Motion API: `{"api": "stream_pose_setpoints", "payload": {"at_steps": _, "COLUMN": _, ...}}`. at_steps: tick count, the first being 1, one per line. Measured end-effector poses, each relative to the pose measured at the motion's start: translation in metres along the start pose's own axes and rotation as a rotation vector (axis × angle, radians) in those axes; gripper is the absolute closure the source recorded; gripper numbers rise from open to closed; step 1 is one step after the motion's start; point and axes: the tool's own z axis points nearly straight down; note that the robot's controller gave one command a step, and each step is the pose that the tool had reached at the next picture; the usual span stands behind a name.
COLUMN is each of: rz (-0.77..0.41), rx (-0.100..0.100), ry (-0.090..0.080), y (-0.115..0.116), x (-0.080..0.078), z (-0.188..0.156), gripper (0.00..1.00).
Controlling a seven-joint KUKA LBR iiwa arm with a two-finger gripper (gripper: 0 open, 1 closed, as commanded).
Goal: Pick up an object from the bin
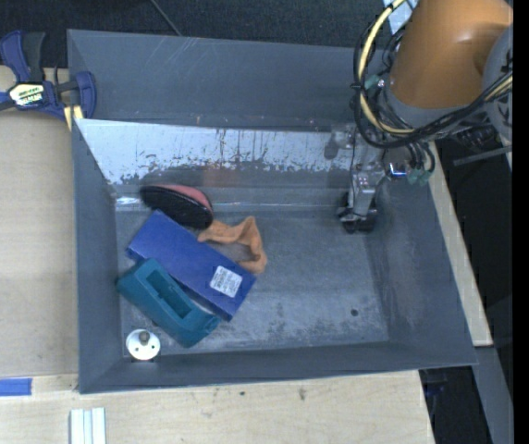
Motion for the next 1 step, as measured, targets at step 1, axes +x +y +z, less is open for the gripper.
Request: {"api": "stream_pose_setpoints", "payload": {"at_steps": 1, "rz": 0.000, "rx": 0.000, "ry": 0.000, "y": 0.0000, "x": 0.0000, "z": 0.0000, "gripper": 0.00}}
